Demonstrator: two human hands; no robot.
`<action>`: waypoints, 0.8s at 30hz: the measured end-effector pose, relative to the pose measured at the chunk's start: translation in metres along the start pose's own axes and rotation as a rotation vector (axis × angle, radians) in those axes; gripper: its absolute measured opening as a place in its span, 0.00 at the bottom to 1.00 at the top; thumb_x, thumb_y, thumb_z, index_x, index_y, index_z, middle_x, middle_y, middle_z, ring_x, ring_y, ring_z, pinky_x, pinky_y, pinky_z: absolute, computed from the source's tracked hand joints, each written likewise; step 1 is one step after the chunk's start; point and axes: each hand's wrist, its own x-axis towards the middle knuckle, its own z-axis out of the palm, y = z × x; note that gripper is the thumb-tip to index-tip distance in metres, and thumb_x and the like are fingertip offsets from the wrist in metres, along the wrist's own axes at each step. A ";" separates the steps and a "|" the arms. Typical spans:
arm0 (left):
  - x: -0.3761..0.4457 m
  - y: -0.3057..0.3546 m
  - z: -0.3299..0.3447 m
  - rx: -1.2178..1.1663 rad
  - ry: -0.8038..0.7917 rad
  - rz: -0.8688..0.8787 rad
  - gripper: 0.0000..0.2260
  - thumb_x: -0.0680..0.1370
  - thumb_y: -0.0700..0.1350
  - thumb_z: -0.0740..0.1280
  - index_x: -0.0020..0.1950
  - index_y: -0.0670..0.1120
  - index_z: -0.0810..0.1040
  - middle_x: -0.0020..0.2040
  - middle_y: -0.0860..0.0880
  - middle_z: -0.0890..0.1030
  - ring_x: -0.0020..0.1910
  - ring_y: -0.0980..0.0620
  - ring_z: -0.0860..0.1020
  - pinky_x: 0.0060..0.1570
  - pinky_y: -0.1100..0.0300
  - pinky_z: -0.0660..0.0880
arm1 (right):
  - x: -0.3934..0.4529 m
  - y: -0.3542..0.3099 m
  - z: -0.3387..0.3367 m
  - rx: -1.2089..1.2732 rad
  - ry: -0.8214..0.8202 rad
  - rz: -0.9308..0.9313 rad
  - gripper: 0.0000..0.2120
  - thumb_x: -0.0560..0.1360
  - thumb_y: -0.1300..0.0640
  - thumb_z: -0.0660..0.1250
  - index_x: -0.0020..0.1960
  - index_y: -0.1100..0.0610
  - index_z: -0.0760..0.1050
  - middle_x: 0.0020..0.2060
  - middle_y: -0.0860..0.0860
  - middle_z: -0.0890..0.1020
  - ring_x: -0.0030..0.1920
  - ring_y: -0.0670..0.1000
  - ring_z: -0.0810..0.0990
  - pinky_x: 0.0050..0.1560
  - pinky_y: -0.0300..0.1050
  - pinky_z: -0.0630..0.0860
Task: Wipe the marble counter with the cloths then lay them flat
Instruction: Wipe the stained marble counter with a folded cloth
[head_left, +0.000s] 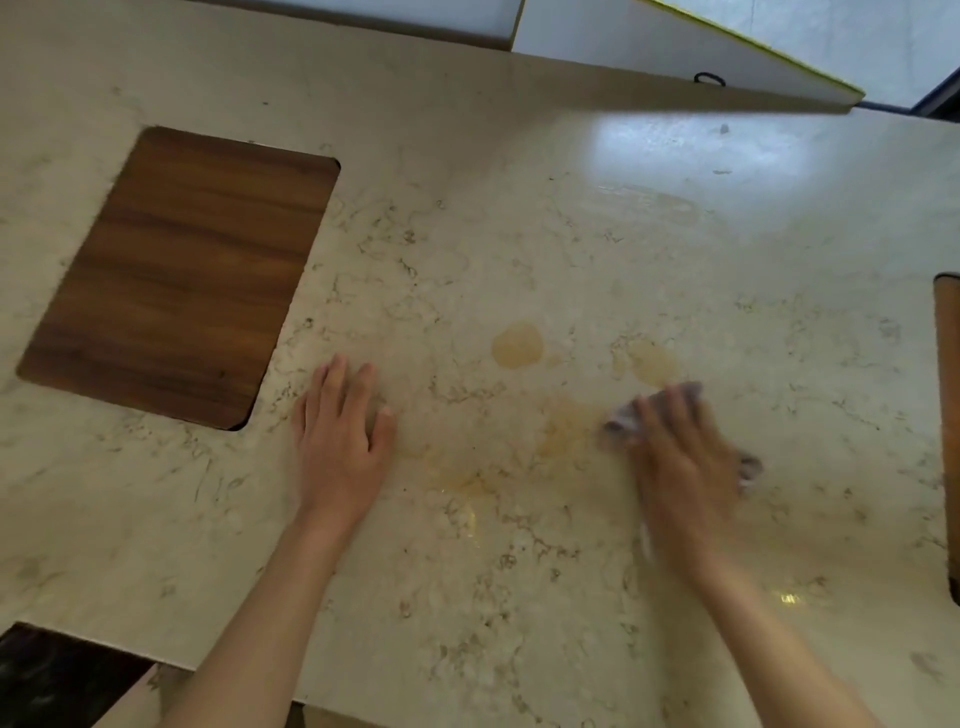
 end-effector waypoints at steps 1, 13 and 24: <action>-0.013 -0.002 -0.002 -0.004 0.009 -0.031 0.26 0.82 0.57 0.51 0.78 0.48 0.65 0.81 0.44 0.59 0.82 0.46 0.52 0.78 0.45 0.50 | 0.014 0.009 -0.003 -0.010 0.015 0.110 0.23 0.86 0.47 0.50 0.76 0.54 0.69 0.78 0.55 0.65 0.80 0.61 0.59 0.75 0.62 0.62; -0.173 0.049 0.040 0.232 -0.206 0.479 0.26 0.80 0.56 0.61 0.77 0.50 0.68 0.80 0.47 0.63 0.80 0.44 0.60 0.76 0.45 0.58 | 0.024 -0.007 0.004 0.032 0.087 0.252 0.22 0.84 0.51 0.58 0.75 0.57 0.71 0.77 0.56 0.68 0.78 0.63 0.62 0.73 0.65 0.62; -0.172 0.051 0.043 0.211 -0.145 0.458 0.24 0.80 0.54 0.62 0.76 0.50 0.71 0.78 0.46 0.68 0.79 0.44 0.63 0.74 0.44 0.62 | -0.005 -0.036 0.016 -0.017 -0.052 -0.316 0.21 0.84 0.52 0.62 0.75 0.54 0.71 0.78 0.54 0.66 0.80 0.59 0.60 0.76 0.59 0.61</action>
